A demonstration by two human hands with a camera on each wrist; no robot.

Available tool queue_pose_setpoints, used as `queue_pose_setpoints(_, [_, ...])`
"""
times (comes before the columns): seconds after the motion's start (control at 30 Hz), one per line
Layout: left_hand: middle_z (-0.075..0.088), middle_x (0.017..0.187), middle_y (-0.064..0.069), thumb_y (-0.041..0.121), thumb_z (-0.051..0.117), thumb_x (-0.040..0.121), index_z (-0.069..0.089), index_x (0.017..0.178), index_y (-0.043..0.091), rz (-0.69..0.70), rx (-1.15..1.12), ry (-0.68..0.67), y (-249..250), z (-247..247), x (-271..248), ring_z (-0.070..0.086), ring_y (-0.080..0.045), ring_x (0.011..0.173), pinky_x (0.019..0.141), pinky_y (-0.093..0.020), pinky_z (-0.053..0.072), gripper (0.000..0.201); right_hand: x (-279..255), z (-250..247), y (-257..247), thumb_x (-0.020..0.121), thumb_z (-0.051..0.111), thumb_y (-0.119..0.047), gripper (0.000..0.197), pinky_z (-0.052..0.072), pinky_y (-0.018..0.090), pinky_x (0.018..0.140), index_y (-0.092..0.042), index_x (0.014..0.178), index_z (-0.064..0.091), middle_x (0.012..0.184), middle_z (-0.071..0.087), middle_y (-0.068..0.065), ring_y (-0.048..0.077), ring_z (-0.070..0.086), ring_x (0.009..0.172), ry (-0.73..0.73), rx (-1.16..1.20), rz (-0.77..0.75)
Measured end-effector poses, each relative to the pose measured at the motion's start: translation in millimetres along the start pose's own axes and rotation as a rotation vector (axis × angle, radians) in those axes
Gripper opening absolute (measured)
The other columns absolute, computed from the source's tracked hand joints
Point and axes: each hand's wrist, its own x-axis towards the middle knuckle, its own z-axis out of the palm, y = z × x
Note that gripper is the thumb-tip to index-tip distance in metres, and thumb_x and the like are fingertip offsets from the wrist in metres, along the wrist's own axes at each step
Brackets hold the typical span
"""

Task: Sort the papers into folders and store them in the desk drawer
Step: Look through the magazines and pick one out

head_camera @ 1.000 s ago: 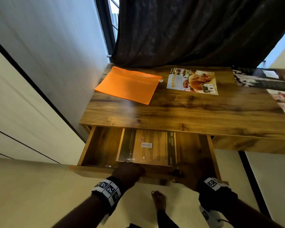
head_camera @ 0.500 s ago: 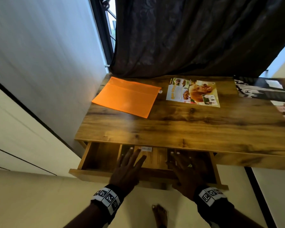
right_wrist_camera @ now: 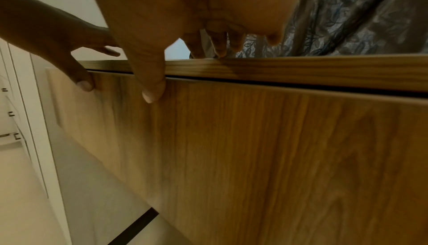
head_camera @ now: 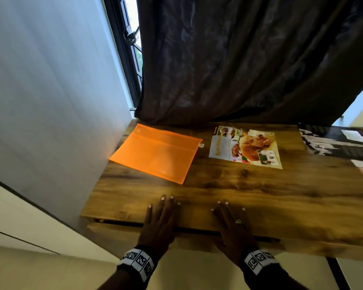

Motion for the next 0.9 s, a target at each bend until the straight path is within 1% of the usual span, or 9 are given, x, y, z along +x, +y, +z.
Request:
queue_pose_setpoints(0.1, [0.014,0.163,-0.010,0.042,0.088,0.052,0.023,0.155,0.019,0.001,0.024,0.023,-1,-2,15,0.019,-0.037,0.148,0.111,-0.063,0.025,0.123,18,0,7,0.054,0.077,-0.061,0.101,0.025,0.062,0.108,-0.027,0.142,0.045,0.154,0.035,0.010,0.032,0.030,0.140,-0.006,-0.005,-0.038])
queue_pose_setpoints(0.17, [0.011,0.164,-0.009,0.042,0.088,0.056,0.016,0.156,0.021,0.005,0.024,0.029,-1,-3,21,0.017,-0.037,0.149,0.111,-0.064,0.022,0.125,27,-1,10,0.047,0.080,-0.062,0.103,0.046,0.059,0.093,-0.029,0.140,0.048,0.148,0.042,0.007,0.031,0.049,0.130,-0.051,0.026,-0.037])
queue_pose_setpoints(0.23, [0.011,0.164,-0.008,0.041,0.087,0.057,0.012,0.157,0.023,0.011,0.024,0.025,-2,-3,24,0.015,-0.037,0.149,0.110,-0.064,0.021,0.126,33,-1,11,0.043,0.081,-0.062,0.105,0.054,0.058,0.080,-0.029,0.137,0.050,0.143,0.047,0.007,0.031,0.060,0.119,-0.083,0.063,-0.019])
queue_pose_setpoints(0.4, [0.018,0.163,-0.006,0.029,0.080,0.065,0.019,0.156,0.022,0.095,0.051,0.023,1,1,21,0.019,-0.033,0.147,0.106,-0.059,0.022,0.110,38,4,4,0.034,0.085,-0.056,0.113,0.051,0.065,0.075,-0.021,0.135,0.051,0.136,0.053,0.015,0.038,0.063,0.111,-0.136,0.081,0.011])
queue_pose_setpoints(0.5, [0.019,0.163,-0.001,0.062,0.063,0.074,0.022,0.155,0.024,0.118,0.027,-0.023,-2,2,24,0.018,-0.027,0.147,0.107,-0.055,0.020,0.099,40,6,7,0.040,0.077,-0.068,0.115,0.049,0.063,0.079,-0.023,0.141,0.046,0.139,0.051,0.012,0.037,0.056,0.119,-0.145,0.072,-0.019])
queue_pose_setpoints(0.57, [0.029,0.159,0.001,0.075,0.050,0.075,0.033,0.151,0.029,0.121,0.002,-0.054,-3,-5,32,0.029,-0.025,0.145,0.109,-0.055,0.031,0.090,43,1,15,0.052,0.054,-0.085,0.103,0.050,0.057,0.081,-0.027,0.138,0.050,0.138,0.051,0.007,0.031,0.049,0.121,-0.091,0.071,-0.050])
queue_pose_setpoints(0.63, [0.042,0.152,0.002,0.074,0.047,0.077,0.047,0.141,0.032,0.137,-0.011,-0.033,-1,-13,42,0.044,-0.024,0.138,0.101,-0.049,0.047,0.076,44,-10,21,0.063,0.042,-0.085,0.085,0.055,0.052,0.079,-0.034,0.129,0.057,0.132,0.055,0.003,0.027,0.058,0.114,-0.059,0.103,-0.068])
queue_pose_setpoints(0.77, [0.050,0.145,0.006,0.066,0.049,0.081,0.055,0.129,0.032,0.234,-0.024,0.042,0,-29,71,0.046,-0.019,0.134,0.095,-0.037,0.051,0.058,55,-32,26,0.073,0.049,-0.068,0.049,0.058,0.041,0.072,-0.038,0.112,0.058,0.116,0.062,-0.007,0.018,0.068,0.096,0.046,0.158,-0.108])
queue_pose_setpoints(0.9, [0.055,0.139,0.005,0.053,0.052,0.075,0.047,0.130,0.027,0.360,0.003,0.066,3,-47,111,0.049,-0.020,0.132,0.092,-0.035,0.053,0.061,81,-34,40,0.074,0.049,-0.066,0.060,0.046,0.051,0.094,-0.038,0.127,0.051,0.142,0.051,0.001,0.026,0.055,0.125,-0.049,0.132,0.044])
